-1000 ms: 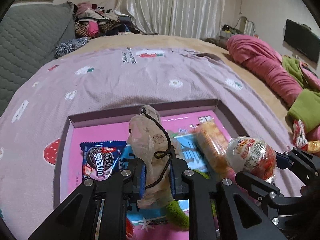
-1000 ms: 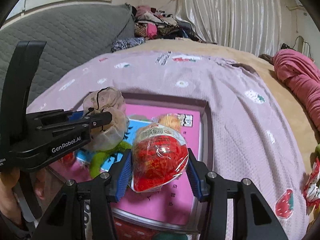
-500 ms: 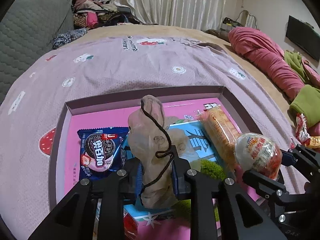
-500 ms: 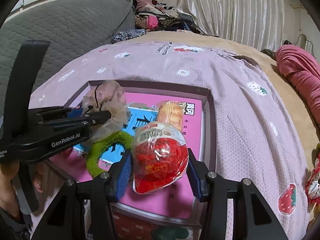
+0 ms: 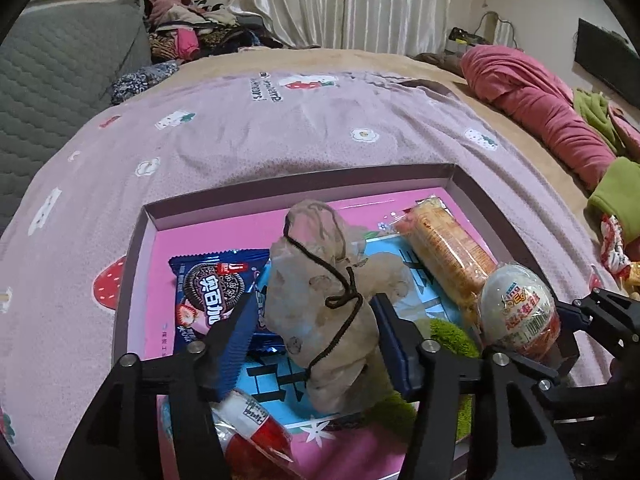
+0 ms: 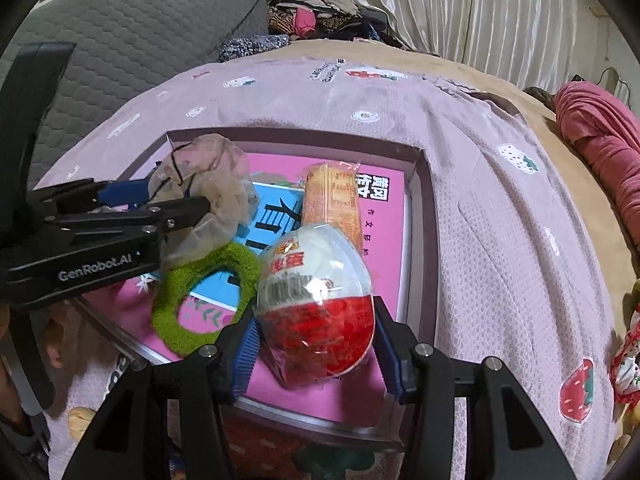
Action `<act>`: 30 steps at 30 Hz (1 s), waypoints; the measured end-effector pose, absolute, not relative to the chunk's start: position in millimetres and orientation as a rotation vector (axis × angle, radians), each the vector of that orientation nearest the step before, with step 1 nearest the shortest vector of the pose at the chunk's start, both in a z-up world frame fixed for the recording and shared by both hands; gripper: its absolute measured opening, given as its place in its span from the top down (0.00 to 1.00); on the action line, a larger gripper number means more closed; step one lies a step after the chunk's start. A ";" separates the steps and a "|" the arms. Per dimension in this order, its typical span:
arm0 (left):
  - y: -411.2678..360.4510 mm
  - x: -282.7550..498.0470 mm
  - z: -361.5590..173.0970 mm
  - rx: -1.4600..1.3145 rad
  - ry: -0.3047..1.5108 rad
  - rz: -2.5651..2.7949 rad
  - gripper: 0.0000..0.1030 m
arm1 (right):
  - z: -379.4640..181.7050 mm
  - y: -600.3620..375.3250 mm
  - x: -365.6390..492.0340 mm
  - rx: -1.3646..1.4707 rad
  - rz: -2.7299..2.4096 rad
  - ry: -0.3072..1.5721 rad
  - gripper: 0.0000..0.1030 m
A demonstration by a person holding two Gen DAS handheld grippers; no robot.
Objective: Organize objects
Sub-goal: 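Lower the mesh bag and red candy egg into the tray and open both tools, then withdraw both open tools back from the tray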
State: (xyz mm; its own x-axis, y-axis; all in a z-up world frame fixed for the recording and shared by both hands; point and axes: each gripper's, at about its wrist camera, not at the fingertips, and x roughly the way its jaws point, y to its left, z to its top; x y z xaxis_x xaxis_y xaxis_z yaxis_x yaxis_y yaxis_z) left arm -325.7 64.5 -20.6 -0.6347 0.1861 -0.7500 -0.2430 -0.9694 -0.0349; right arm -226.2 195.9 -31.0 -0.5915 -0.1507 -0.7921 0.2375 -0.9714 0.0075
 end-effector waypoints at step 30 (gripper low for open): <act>37.2 -288.6 28.5 -1.112 0.099 2.808 0.17 | 24.2 198.3 -199.0 1.074 -2.743 0.124 0.17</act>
